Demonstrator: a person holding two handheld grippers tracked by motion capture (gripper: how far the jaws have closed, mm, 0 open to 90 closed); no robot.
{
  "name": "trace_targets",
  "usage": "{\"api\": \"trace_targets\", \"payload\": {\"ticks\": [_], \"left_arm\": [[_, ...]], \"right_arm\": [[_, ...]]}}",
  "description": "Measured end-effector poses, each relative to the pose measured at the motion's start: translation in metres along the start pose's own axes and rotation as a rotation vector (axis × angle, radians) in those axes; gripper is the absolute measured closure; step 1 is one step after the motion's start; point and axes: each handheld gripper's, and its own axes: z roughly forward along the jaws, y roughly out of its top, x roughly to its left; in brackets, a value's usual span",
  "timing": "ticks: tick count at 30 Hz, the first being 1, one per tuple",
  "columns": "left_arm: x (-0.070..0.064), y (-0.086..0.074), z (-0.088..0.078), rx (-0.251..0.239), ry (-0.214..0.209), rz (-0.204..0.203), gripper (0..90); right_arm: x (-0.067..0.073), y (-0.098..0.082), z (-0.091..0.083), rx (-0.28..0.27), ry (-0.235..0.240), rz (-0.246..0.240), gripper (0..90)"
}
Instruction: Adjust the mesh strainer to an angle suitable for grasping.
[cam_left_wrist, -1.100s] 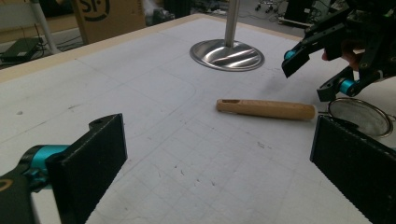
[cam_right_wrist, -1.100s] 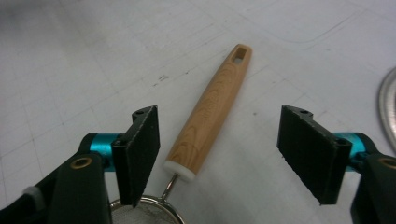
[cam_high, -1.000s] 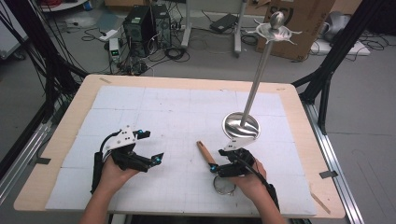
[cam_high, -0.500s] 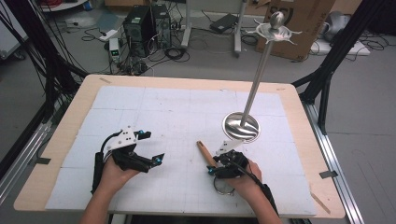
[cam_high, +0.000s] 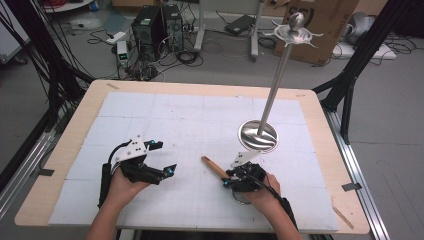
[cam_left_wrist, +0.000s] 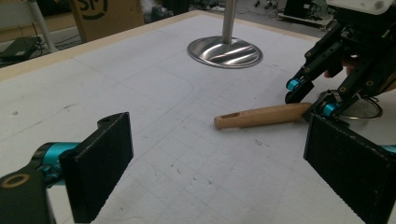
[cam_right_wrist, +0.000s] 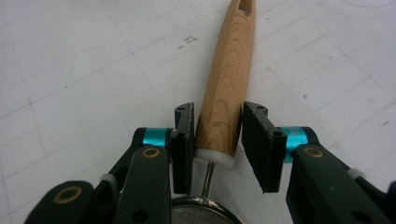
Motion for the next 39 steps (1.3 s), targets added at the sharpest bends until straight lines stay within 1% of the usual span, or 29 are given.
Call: {"api": "trace_targets", "payload": {"ticks": [1,2,3,4,6,8,10,13,15,17,22,23,25,26,27,28,29,32,33,34,35,36,37,38,39], "left_arm": [[0.000,0.000,0.000,0.000,0.000,0.000,8.7],[0.000,0.000,0.000,0.000,0.000,0.000,8.7],[0.000,0.000,0.000,0.002,0.000,0.001,8.7],[0.000,0.000,0.000,0.002,0.000,0.001,8.7],[0.000,0.000,0.000,0.001,0.001,-0.001,8.8],[0.000,0.000,0.000,0.002,0.001,0.001,8.8],[0.000,0.000,0.000,0.002,0.002,-0.001,8.8],[0.000,0.000,0.000,0.003,0.004,-0.002,8.8],[0.000,0.000,0.000,0.004,0.004,-0.001,8.8],[0.000,0.000,0.000,0.003,0.003,-0.001,8.9],[0.001,0.000,-0.001,-0.001,0.003,-0.002,8.9],[0.001,0.000,-0.001,-0.001,0.004,-0.003,8.9],[0.001,0.000,-0.001,-0.001,0.003,-0.005,9.0],[0.001,0.000,-0.002,-0.002,0.004,-0.007,9.0],[0.001,0.000,-0.002,-0.002,0.005,-0.006,9.0],[0.001,0.000,-0.002,-0.006,0.005,-0.007,9.0],[0.002,0.000,-0.003,-0.009,0.007,-0.009,9.0],[0.002,0.001,-0.003,-0.014,0.009,-0.012,9.0],[0.002,0.001,-0.003,-0.014,0.008,-0.012,9.1],[0.002,0.001,-0.003,-0.012,0.009,-0.010,9.1],[0.002,0.000,-0.003,-0.011,0.009,-0.011,9.1],[0.002,0.000,-0.003,-0.011,0.010,-0.009,9.1],[0.001,0.001,-0.003,-0.013,0.009,-0.009,9.1],[0.001,0.001,-0.003,-0.013,0.009,-0.008,9.1],[0.001,0.001,-0.003,-0.014,0.009,-0.008,9.2]], "right_arm": [[0.001,0.000,0.000,0.003,0.003,-0.006,65.6],[0.002,0.001,-0.001,0.003,0.008,-0.026,66.8],[0.002,0.001,-0.001,0.003,0.008,-0.026,66.8],[0.004,0.002,-0.002,0.001,0.012,-0.046,67.8],[0.005,0.002,-0.004,0.005,0.017,-0.048,68.3],[0.005,0.002,-0.004,0.002,0.023,-0.045,67.6],[0.004,0.002,-0.006,-0.005,0.033,-0.032,63.6],[0.003,0.002,-0.007,-0.008,0.040,-0.023,63.1],[0.002,0.003,-0.007,-0.005,0.043,-0.018,61.1],[0.001,0.004,-0.008,-0.002,0.046,0.003,59.5],[0.000,0.006,-0.009,0.018,0.047,0.016,59.1],[0.001,0.007,-0.009,0.029,0.052,0.017,59.2],[0.002,0.009,-0.005,0.069,0.059,0.019,59.1],[0.002,0.009,-0.005,0.069,0.059,0.019,59.1],[0.002,0.010,-0.001,0.108,0.065,0.023,59.0],[0.002,0.010,-0.001,0.108,0.065,0.023,59.0],[0.003,0.011,0.001,0.130,0.060,0.021,59.1],[0.003,0.015,0.002,0.155,0.060,0.026,59.0],[0.004,0.018,0.003,0.181,0.059,0.019,58.8],[0.005,0.020,0.004,0.194,0.056,0.014,57.7],[0.005,0.020,0.004,0.194,0.056,0.014,57.7],[0.008,0.022,0.004,0.214,0.060,-0.004,56.7],[0.008,0.022,0.004,0.214,0.060,-0.004,56.7],[0.011,0.023,0.005,0.224,0.046,-0.014,57.0],[0.011,0.023,0.005,0.224,0.046,-0.014,57.0]]}}
